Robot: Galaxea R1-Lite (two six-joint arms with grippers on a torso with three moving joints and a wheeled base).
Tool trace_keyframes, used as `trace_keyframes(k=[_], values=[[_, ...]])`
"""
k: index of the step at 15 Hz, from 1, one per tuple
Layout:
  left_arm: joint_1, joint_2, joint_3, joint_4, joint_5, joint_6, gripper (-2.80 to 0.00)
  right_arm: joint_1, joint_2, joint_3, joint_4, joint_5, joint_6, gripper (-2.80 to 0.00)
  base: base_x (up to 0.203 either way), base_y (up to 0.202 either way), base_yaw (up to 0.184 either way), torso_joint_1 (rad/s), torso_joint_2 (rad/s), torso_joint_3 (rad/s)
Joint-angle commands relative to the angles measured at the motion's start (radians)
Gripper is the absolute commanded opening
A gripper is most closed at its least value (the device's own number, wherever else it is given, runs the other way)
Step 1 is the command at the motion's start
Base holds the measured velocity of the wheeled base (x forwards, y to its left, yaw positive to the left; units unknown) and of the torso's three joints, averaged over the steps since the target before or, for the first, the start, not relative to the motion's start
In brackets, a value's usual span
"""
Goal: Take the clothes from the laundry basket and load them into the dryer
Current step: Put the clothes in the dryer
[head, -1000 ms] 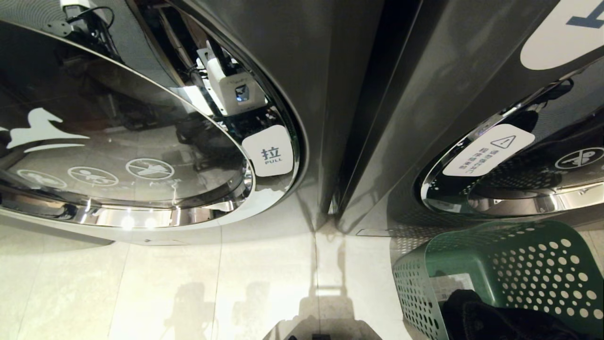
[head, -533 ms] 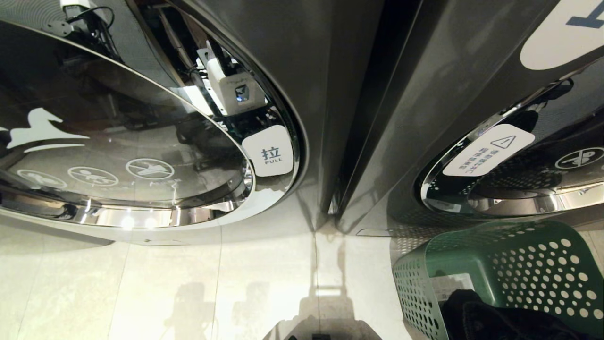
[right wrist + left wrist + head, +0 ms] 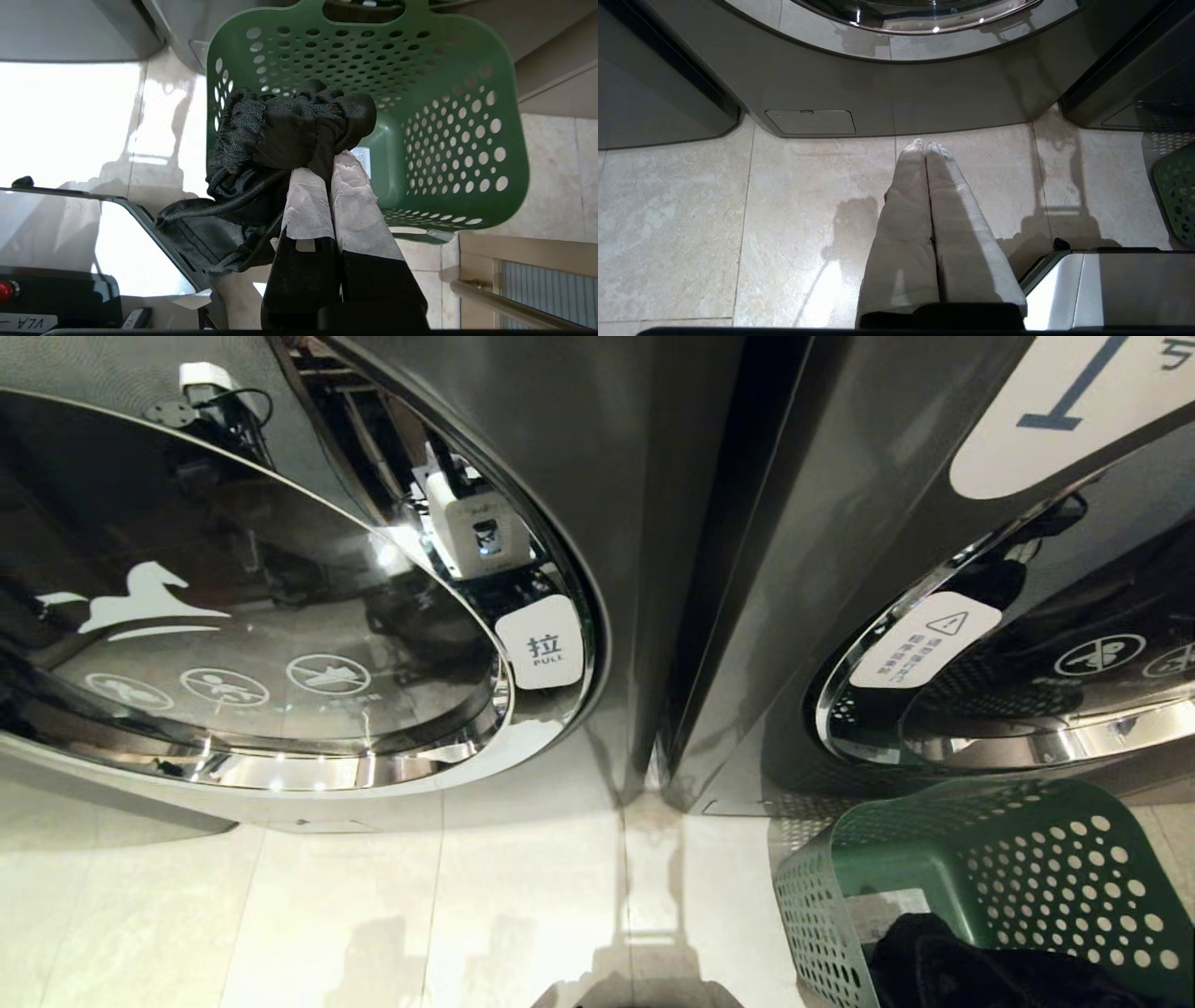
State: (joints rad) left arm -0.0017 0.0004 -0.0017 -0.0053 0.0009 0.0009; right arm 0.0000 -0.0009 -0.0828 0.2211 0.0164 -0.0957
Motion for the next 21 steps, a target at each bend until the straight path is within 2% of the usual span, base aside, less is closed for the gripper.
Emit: trace_keyframes(k=[1,21], values=[[0.0,0.0,0.0,-0.001,0.001,0.001,-2.8,0.0,0.001,0.0,0.001,0.0,-0.001,-2.8,0.0,0.0,0.0,0.006,0.0,0.227],[0.0,0.0,0.0,-0.001,0.001,-0.001,-2.8,0.0,0.001,0.0,0.001,0.0,-0.001,-2.8,0.0,0.0,0.0,0.001,0.0,0.201]])
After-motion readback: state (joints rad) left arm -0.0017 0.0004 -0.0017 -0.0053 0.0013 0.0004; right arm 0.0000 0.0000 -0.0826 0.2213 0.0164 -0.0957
